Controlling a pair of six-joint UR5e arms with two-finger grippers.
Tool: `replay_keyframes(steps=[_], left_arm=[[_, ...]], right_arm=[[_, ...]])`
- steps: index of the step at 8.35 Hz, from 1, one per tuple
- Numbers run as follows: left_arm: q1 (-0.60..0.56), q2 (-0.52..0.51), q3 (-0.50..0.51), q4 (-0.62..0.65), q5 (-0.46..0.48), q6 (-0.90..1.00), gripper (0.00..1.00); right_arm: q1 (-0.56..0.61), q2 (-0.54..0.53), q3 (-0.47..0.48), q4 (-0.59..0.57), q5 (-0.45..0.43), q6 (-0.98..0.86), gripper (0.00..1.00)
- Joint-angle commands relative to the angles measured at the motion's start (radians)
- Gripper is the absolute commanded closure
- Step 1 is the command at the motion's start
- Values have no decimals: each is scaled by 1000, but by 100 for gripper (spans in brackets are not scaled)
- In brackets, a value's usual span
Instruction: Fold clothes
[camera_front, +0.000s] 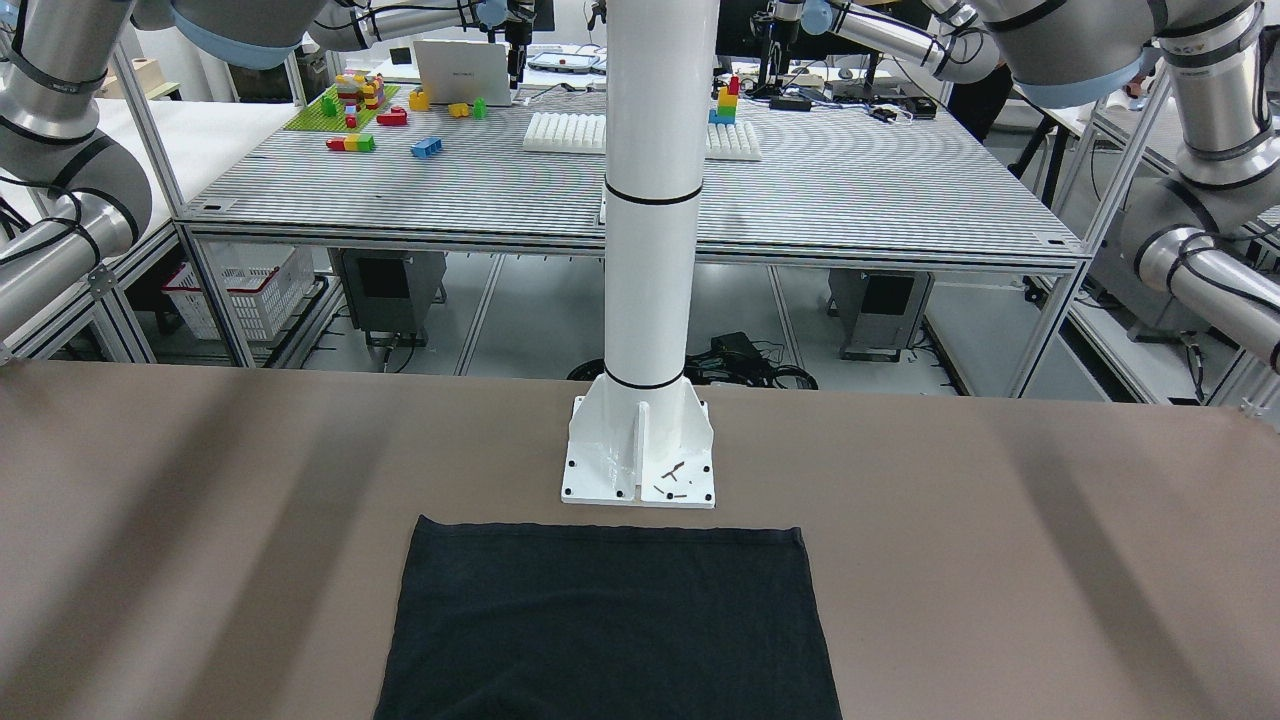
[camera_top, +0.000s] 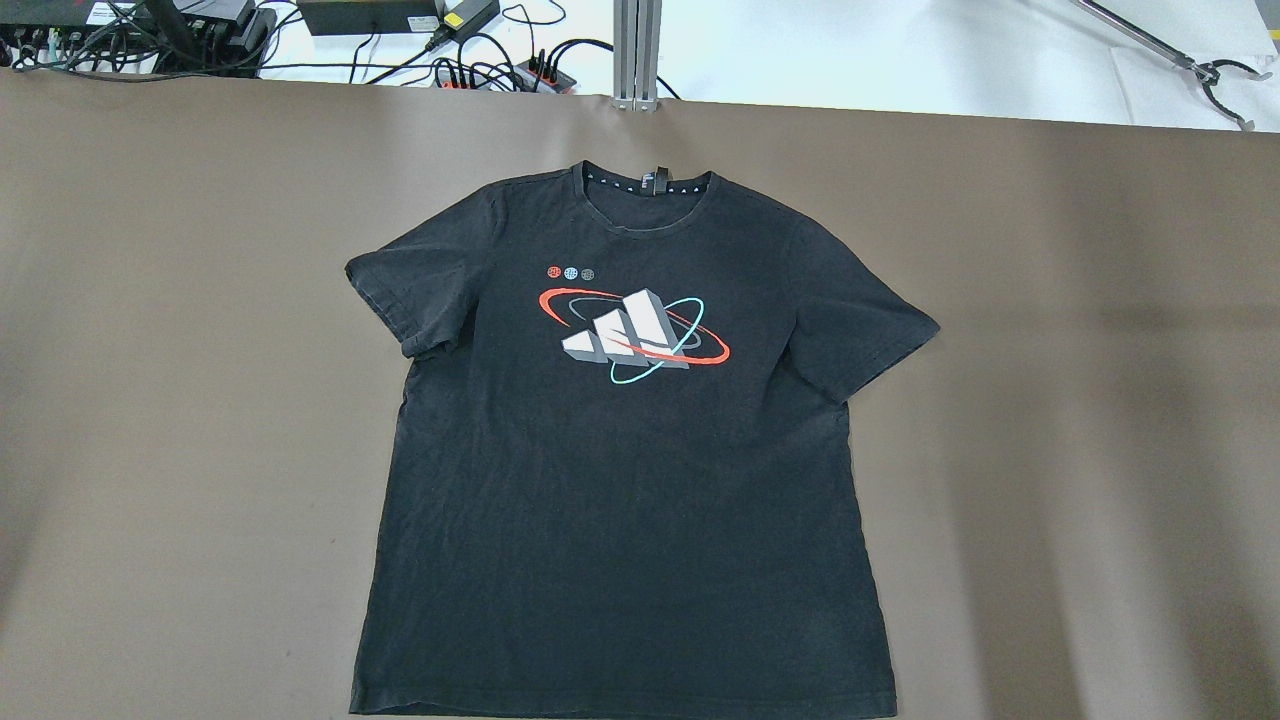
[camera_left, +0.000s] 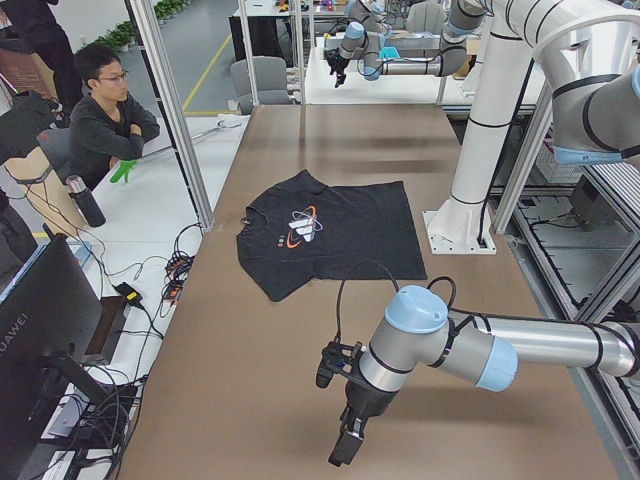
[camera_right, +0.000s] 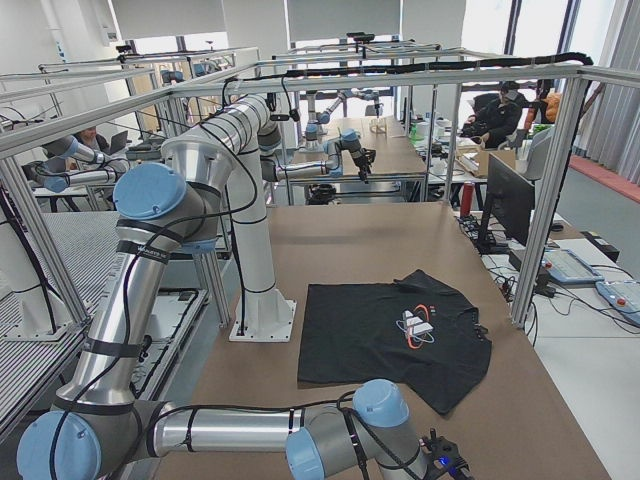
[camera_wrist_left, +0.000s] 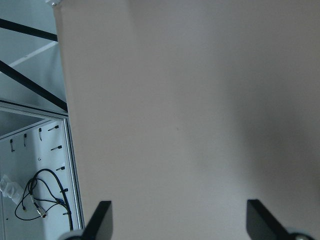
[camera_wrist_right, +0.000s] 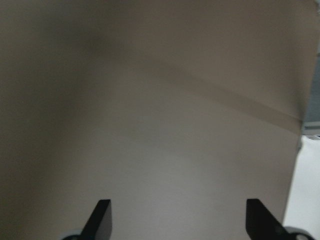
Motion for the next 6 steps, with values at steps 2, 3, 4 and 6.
replay_keyframes(steps=[2, 3, 4, 6], left_arm=[[2, 2, 11, -8, -16, -12, 6], [2, 2, 11, -8, -16, -9, 6], [2, 2, 11, -9, -15, -6, 6], [3, 2, 13, -35, -15, -19, 6]], right_arm=[[-83, 50, -65, -2, 280, 88, 6], [-102, 120, -119, -1, 336, 222, 6], [-146, 183, -150, -1, 343, 320, 6], [-258, 277, -177, 3, 340, 541, 6]])
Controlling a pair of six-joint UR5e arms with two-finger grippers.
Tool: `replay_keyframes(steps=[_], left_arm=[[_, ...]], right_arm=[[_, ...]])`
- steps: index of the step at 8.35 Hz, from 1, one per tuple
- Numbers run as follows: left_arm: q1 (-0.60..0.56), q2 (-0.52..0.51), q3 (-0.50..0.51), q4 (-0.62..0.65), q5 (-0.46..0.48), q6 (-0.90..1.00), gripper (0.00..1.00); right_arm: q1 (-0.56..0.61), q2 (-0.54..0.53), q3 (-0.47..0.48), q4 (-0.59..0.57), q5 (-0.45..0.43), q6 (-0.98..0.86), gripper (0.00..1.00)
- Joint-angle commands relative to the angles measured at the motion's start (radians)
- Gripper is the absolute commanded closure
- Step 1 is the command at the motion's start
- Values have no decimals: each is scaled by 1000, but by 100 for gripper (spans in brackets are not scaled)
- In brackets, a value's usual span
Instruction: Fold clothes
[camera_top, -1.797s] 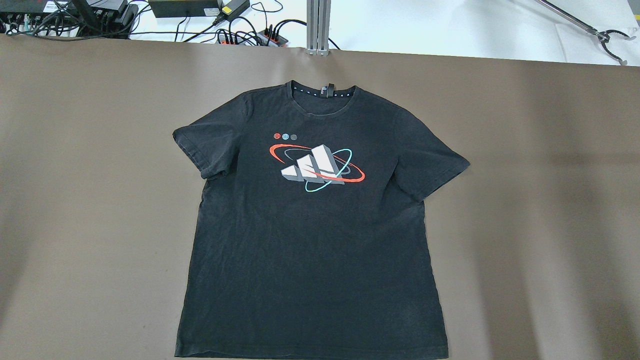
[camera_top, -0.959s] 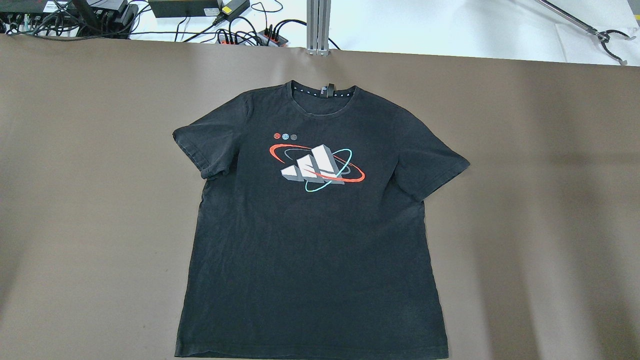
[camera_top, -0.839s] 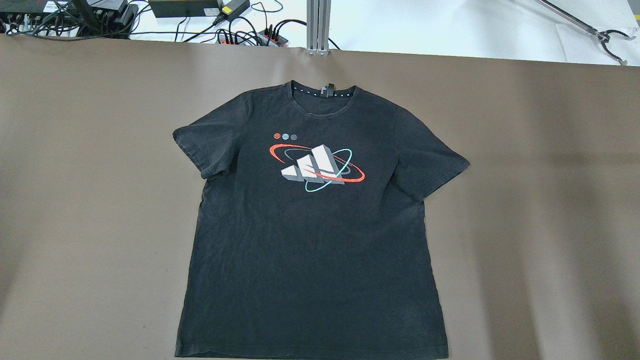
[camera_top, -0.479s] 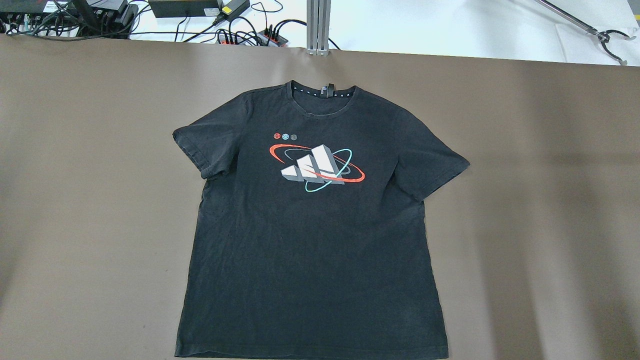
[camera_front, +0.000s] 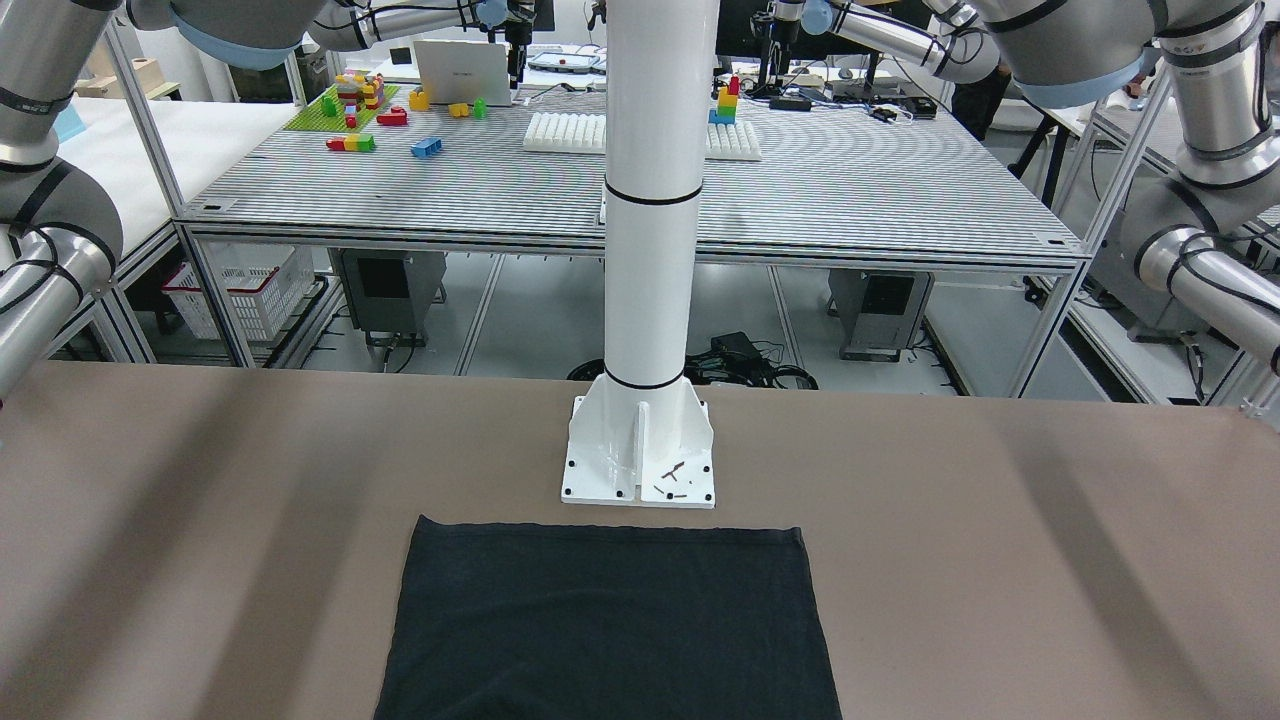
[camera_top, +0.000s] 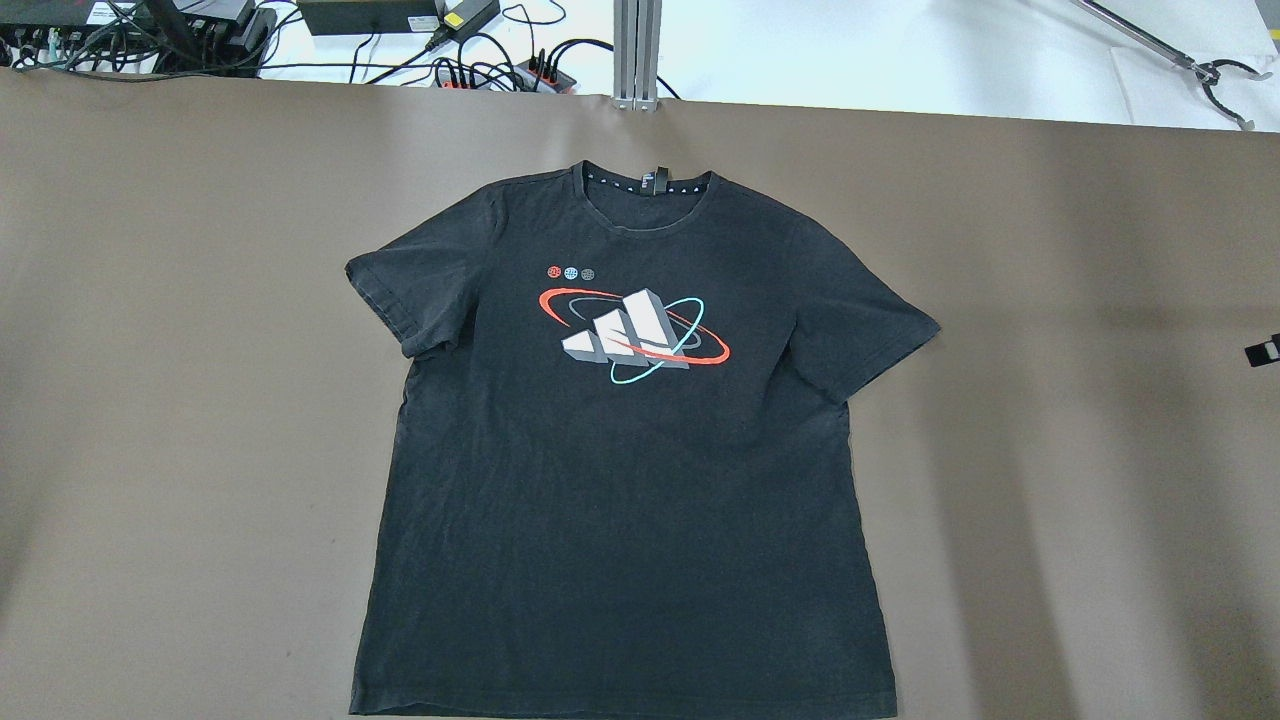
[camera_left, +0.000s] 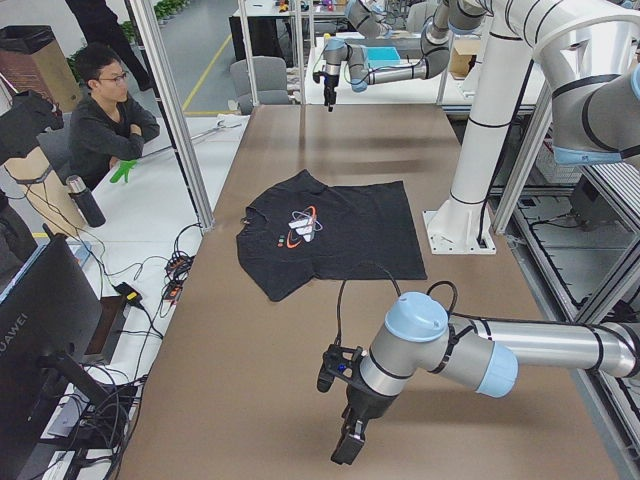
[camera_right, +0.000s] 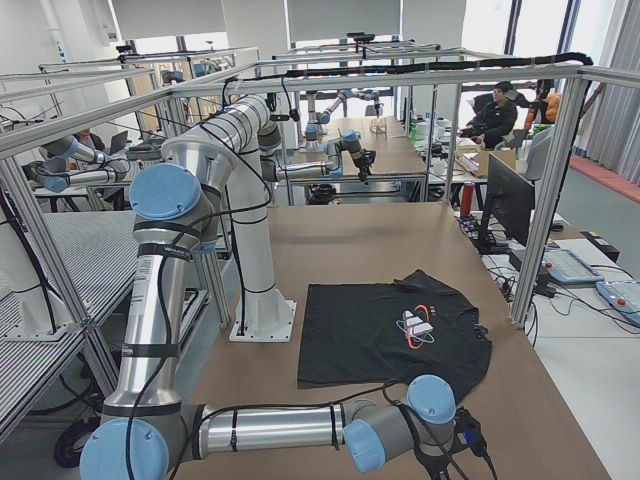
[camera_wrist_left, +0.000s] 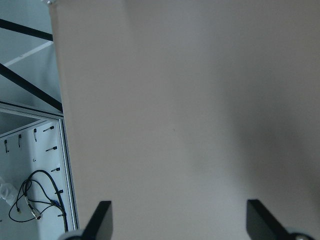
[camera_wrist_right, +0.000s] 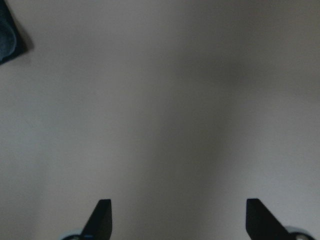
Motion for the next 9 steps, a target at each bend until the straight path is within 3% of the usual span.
replay_keyframes(steps=[1, 3, 7, 9], left_arm=[[2, 0, 4, -15, 0, -6, 6], [2, -1, 4, -17, 0, -6, 6], [2, -3, 2, -17, 0, -7, 6], [2, -2, -1, -17, -1, -7, 6]], right_arm=[[-139, 155, -75, 3, 8, 308, 6], [-217, 268, -179, 5, 5, 368, 6], [-296, 388, -264, 17, -33, 539, 7], [-384, 398, -325, 209, -214, 716, 9]])
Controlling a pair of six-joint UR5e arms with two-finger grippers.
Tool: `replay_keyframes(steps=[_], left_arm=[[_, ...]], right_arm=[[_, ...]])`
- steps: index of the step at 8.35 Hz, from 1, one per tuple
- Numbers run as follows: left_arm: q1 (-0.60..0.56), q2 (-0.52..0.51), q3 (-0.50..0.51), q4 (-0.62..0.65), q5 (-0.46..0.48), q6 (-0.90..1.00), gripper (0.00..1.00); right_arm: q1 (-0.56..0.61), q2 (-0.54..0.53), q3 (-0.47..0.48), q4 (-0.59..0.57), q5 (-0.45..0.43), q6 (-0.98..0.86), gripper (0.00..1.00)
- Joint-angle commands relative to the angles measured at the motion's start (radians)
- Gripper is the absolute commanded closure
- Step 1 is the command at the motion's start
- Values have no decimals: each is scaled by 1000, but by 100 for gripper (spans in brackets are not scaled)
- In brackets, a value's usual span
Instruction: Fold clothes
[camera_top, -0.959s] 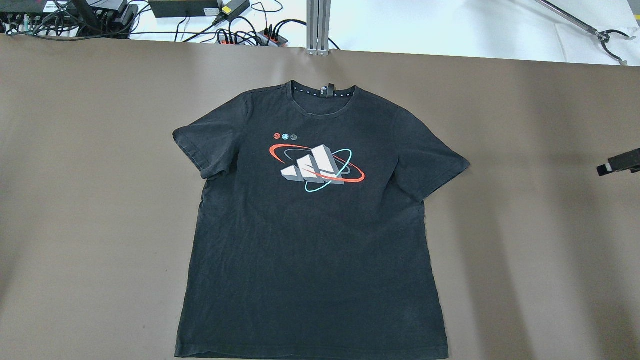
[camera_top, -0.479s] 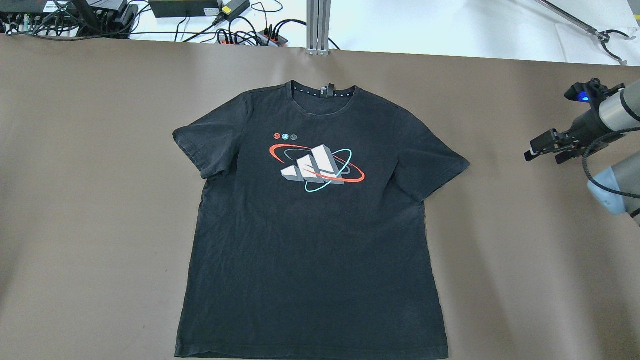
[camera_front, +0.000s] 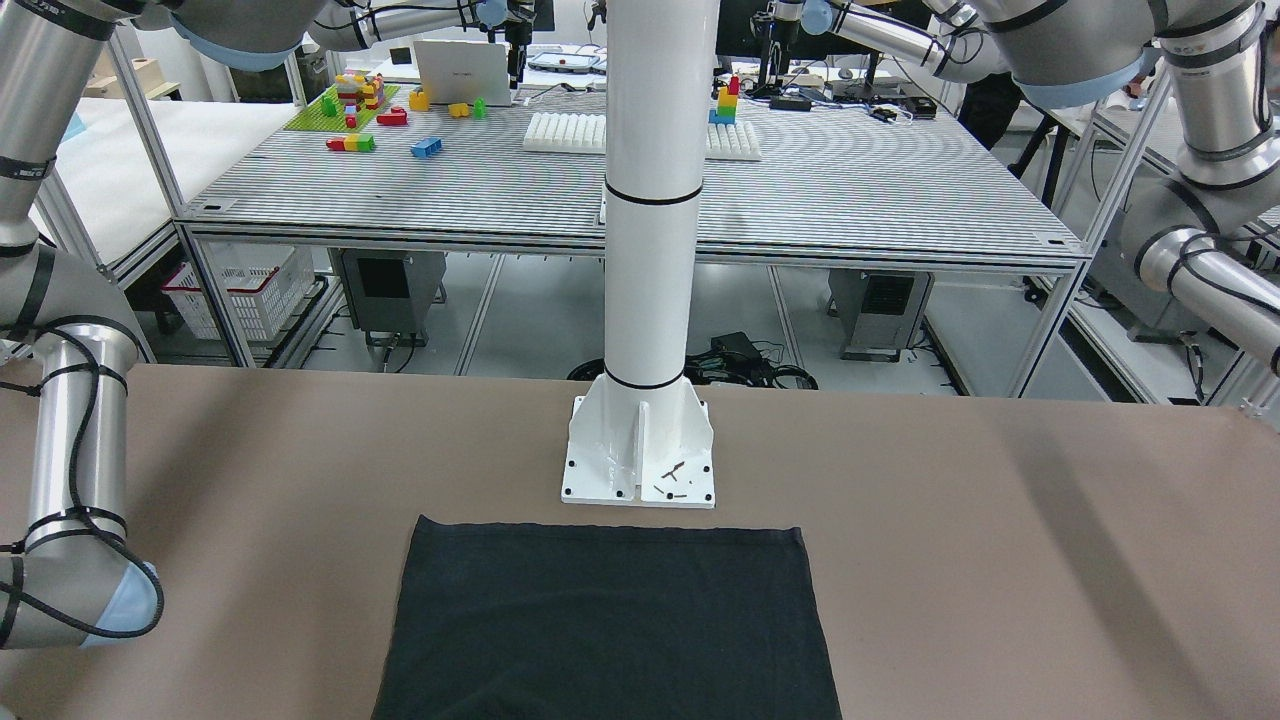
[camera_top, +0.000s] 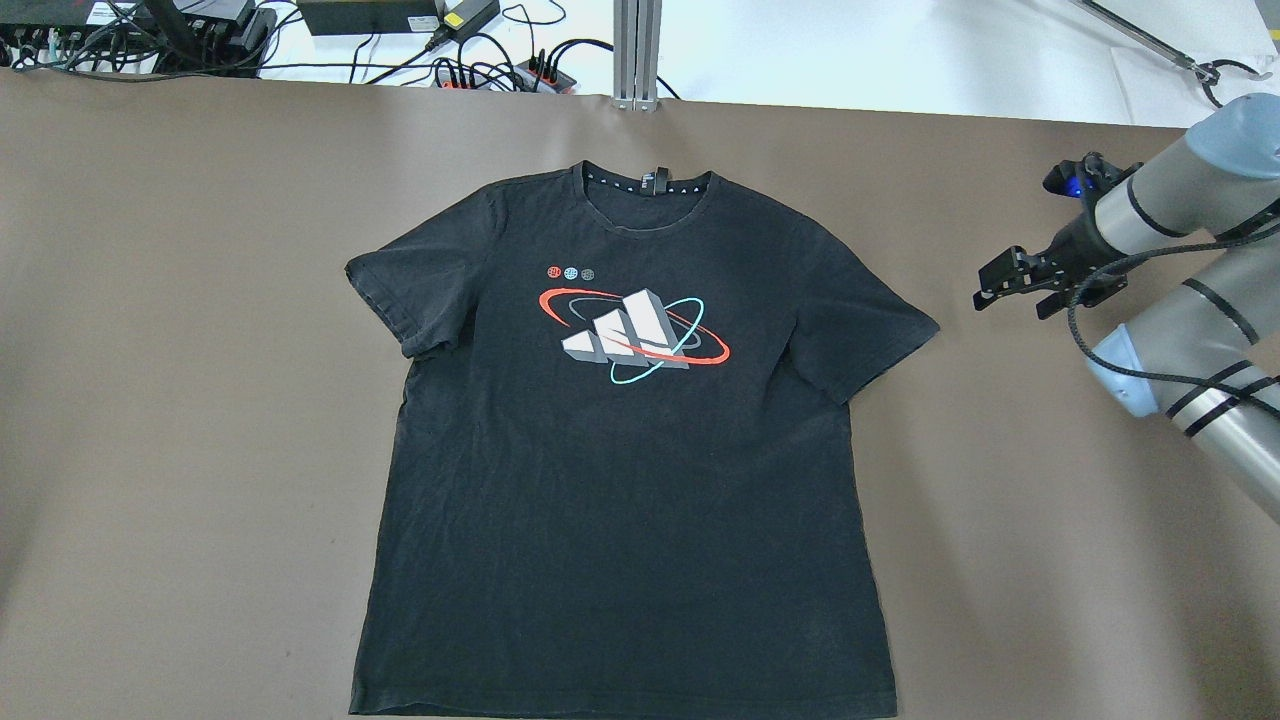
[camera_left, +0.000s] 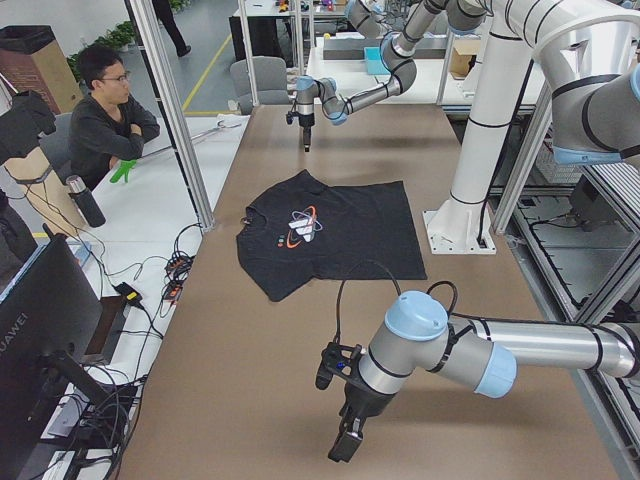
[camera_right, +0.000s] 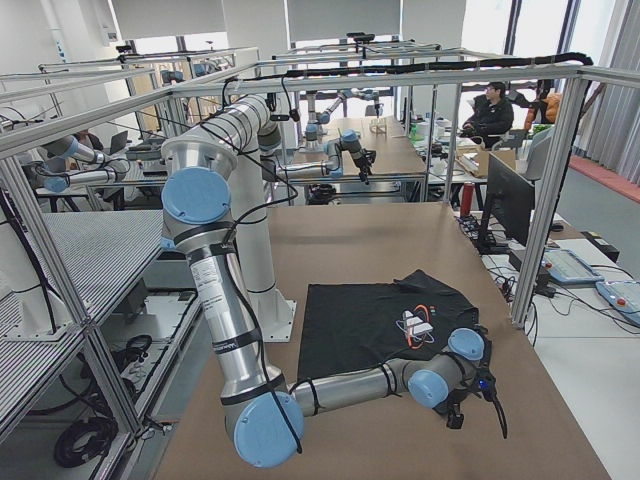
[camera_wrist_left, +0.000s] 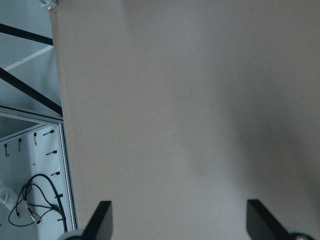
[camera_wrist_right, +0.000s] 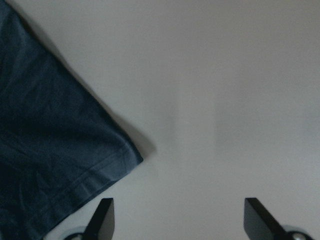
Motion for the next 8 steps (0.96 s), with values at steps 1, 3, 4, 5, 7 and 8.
replay_keyframes(steps=[1, 3, 4, 5, 7, 8], left_arm=[[0, 1, -2, 0, 1, 0, 6], [0, -2, -2, 2, 1, 0, 6], [0, -4, -2, 2, 1, -2, 6], [0, -4, -2, 2, 1, 0, 6], [0, -4, -4, 2, 1, -2, 6], [0, -4, -4, 2, 1, -2, 6]], right_arm=[[-109, 20, -118, 290, -193, 242, 12], [-128, 18, -143, 353, -207, 286, 16], [-132, 18, -142, 357, -206, 286, 17], [-144, 18, -140, 360, -207, 301, 18], [-154, 18, -140, 362, -216, 310, 31], [-154, 13, -139, 362, -216, 310, 66]])
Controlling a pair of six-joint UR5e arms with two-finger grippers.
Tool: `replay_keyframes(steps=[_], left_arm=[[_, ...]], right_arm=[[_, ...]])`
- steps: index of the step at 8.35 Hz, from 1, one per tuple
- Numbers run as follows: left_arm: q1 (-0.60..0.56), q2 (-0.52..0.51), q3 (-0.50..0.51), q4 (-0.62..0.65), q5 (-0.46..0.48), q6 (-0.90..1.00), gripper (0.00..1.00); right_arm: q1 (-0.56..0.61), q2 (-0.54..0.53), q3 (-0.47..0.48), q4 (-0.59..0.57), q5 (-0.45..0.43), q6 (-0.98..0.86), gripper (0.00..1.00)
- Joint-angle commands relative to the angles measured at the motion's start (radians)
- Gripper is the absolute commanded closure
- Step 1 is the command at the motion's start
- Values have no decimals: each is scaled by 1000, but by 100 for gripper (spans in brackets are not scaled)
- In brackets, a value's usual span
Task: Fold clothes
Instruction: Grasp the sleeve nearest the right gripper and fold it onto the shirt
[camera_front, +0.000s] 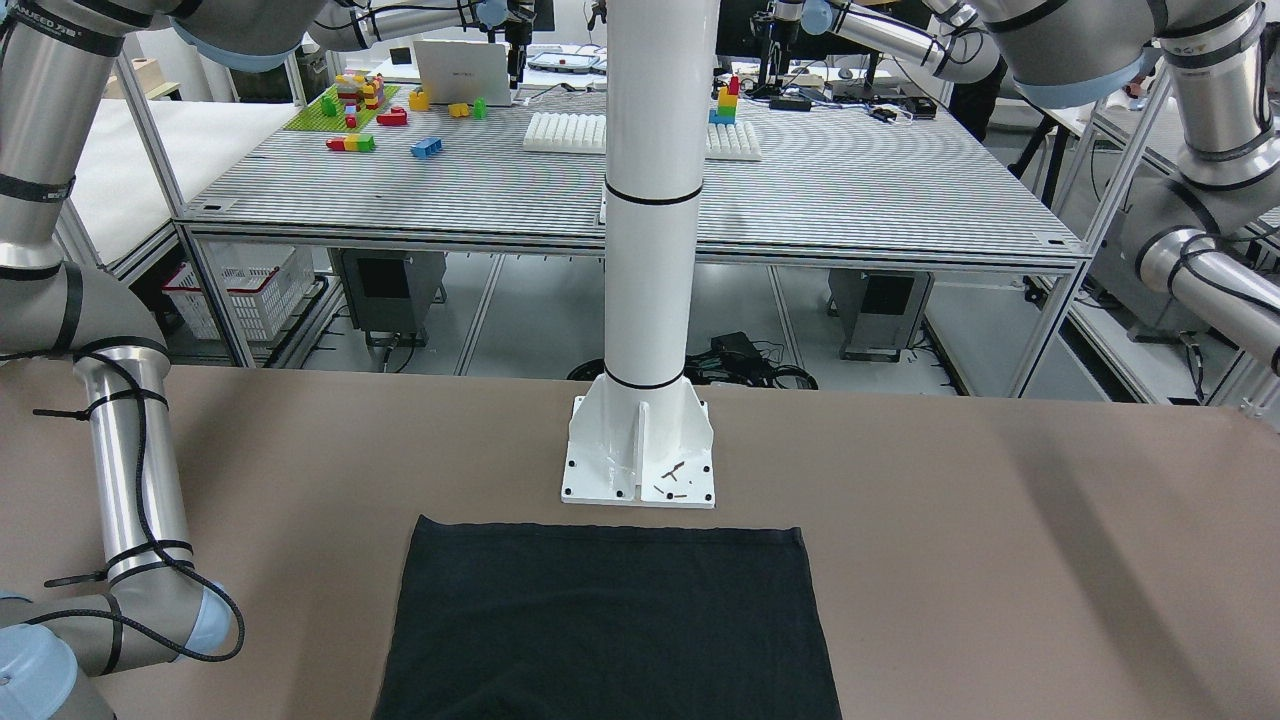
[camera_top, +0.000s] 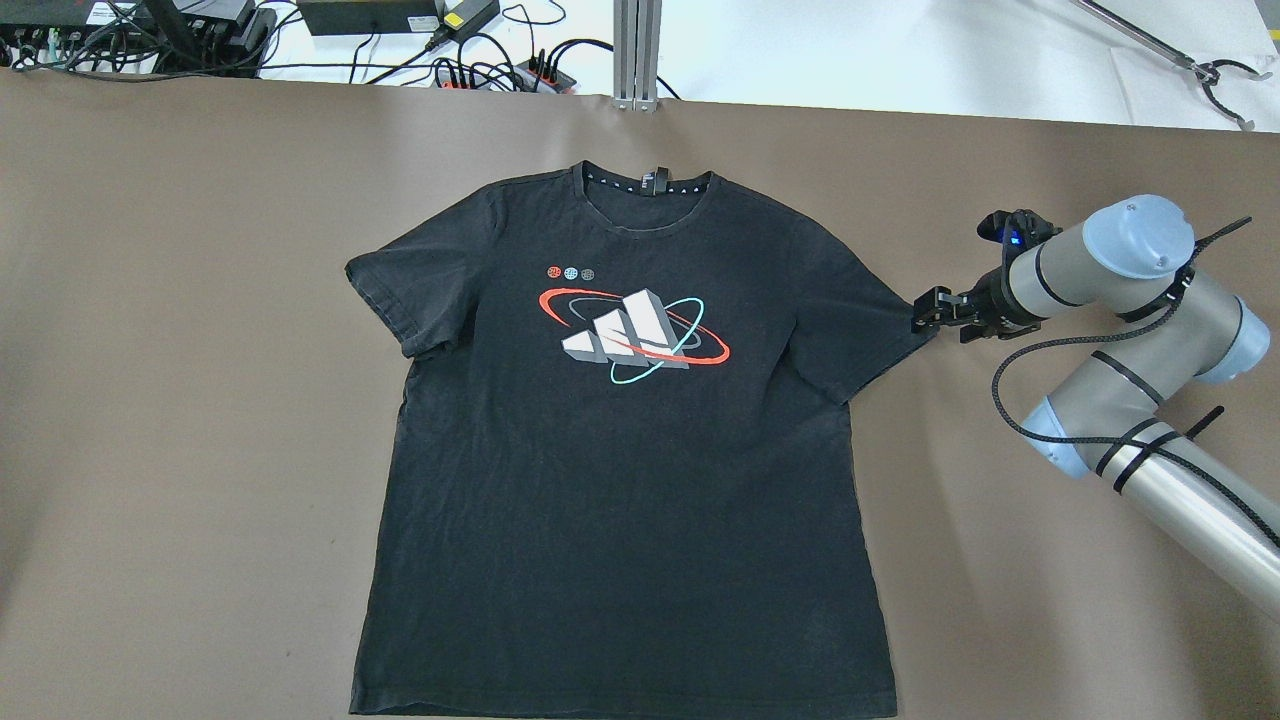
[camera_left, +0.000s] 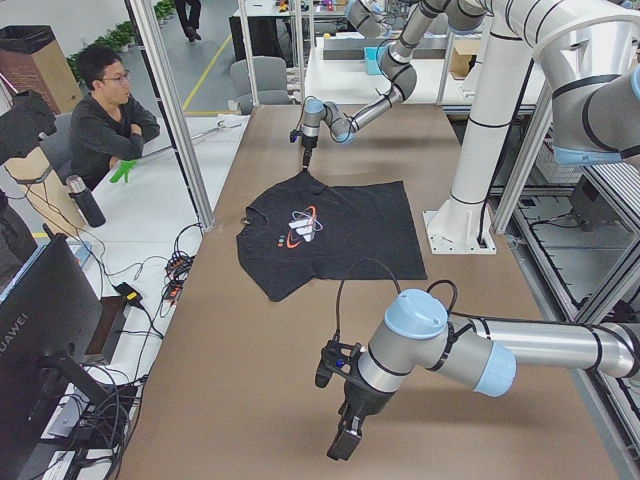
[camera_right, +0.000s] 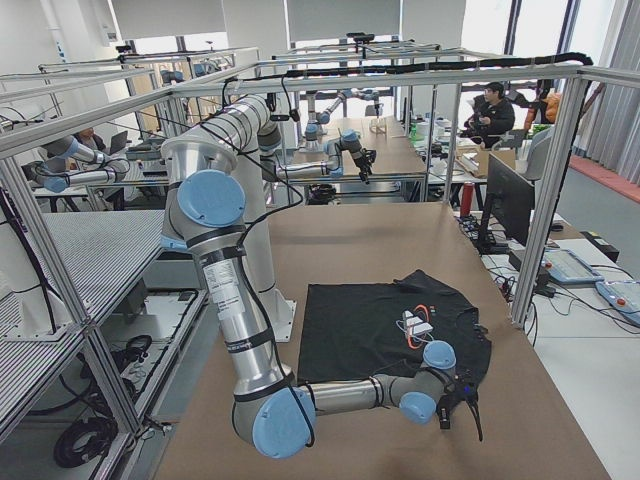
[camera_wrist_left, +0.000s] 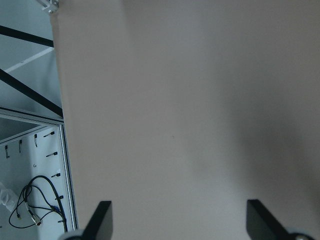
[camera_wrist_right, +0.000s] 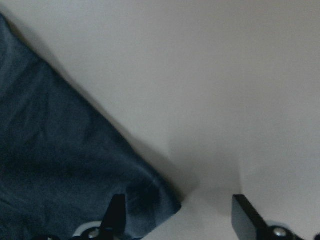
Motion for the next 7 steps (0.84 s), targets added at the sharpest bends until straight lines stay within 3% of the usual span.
replay_keyframes(steps=[1, 3, 5, 7], left_arm=[[0, 0, 1, 0, 0, 1, 6], [0, 0, 1, 0, 0, -1, 6], [0, 2, 1, 0, 0, -1, 6], [0, 3, 1, 0, 0, -1, 6]], right_arm=[[-4, -4, 3, 2, -4, 5, 98], [-3, -7, 32, 3, -4, 10, 100], [2, -9, 140, -21, 10, 51, 100], [-44, 34, 239, -140, -2, 119, 100]])
